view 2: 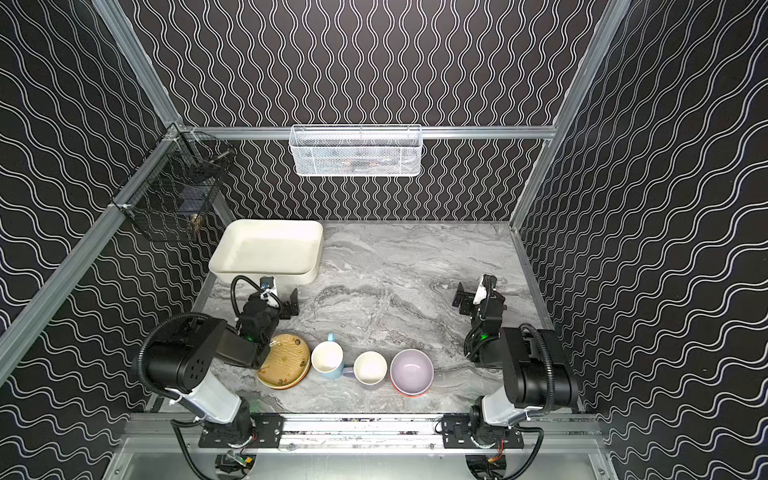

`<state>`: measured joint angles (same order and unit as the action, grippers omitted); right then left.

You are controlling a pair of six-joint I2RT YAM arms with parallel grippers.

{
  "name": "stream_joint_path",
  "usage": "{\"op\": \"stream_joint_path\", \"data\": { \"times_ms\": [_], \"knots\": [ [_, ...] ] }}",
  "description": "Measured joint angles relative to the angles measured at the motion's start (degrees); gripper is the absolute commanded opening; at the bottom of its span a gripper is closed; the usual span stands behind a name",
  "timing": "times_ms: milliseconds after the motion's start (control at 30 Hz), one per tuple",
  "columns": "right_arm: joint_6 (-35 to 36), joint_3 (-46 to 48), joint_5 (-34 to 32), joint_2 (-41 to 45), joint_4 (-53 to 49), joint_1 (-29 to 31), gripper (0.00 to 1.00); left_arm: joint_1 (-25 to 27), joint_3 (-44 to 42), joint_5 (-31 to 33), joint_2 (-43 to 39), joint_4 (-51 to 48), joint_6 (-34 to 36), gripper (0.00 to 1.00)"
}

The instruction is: Place the mixed dishes into the plastic bin

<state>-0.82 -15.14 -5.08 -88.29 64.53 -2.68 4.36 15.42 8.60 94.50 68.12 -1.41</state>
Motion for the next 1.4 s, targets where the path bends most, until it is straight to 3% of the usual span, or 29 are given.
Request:
{"op": "stream_joint_path", "data": {
  "times_ms": [1400],
  "knots": [
    [0.00, -0.11, 0.00, 0.00, -0.02, 0.00, 1.00, -1.07, 0.72, -1.97, 0.07, -0.48, -0.02, 0.99]
  ]
}}
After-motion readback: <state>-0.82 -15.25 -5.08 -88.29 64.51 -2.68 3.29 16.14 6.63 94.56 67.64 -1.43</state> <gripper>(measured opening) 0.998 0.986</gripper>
